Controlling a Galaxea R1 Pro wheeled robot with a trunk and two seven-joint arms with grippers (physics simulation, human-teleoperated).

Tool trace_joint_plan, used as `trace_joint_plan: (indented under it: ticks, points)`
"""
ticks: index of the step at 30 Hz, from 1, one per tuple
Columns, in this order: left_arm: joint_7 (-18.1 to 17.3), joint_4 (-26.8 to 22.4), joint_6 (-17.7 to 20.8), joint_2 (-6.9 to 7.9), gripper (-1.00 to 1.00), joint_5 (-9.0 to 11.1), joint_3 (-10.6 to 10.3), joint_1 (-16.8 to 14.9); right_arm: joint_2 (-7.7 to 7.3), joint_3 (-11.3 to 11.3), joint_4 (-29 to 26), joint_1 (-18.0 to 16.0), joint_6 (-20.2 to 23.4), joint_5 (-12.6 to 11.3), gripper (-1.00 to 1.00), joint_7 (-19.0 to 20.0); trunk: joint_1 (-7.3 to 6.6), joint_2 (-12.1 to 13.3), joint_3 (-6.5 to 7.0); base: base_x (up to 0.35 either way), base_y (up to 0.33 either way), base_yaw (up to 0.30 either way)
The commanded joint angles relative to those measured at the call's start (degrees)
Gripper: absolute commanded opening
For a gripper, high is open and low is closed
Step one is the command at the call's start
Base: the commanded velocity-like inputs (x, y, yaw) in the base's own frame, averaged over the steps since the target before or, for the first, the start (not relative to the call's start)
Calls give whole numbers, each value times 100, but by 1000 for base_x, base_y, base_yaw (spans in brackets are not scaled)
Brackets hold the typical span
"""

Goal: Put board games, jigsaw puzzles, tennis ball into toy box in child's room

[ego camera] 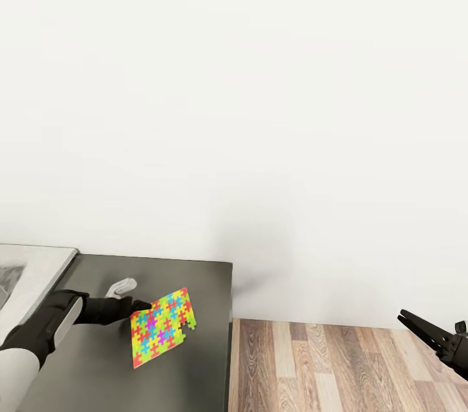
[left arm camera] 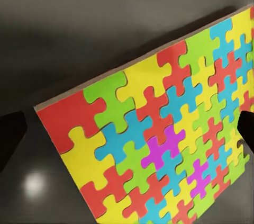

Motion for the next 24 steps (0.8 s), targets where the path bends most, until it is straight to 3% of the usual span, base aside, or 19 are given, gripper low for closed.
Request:
trace_joint_plan:
  ticks: [1, 7, 24]
  points:
    - [-14, 0, 23, -3, 100, 18, -17, -3, -2, -1, -3, 0, 29, -13, 100, 3, 3, -10, -9, 0, 0, 0]
    - [-40, 3, 11, -27, 100, 22, -34, -3, -3, -1, -3, 0, 29, -13, 100, 3, 3, -10, -9, 0, 0, 0]
    - [-456, 4, 10, -381, 100, 23, -43, -3, -3, -1, -3, 0, 29, -13, 100, 3, 3, -10, -9, 0, 0, 0]
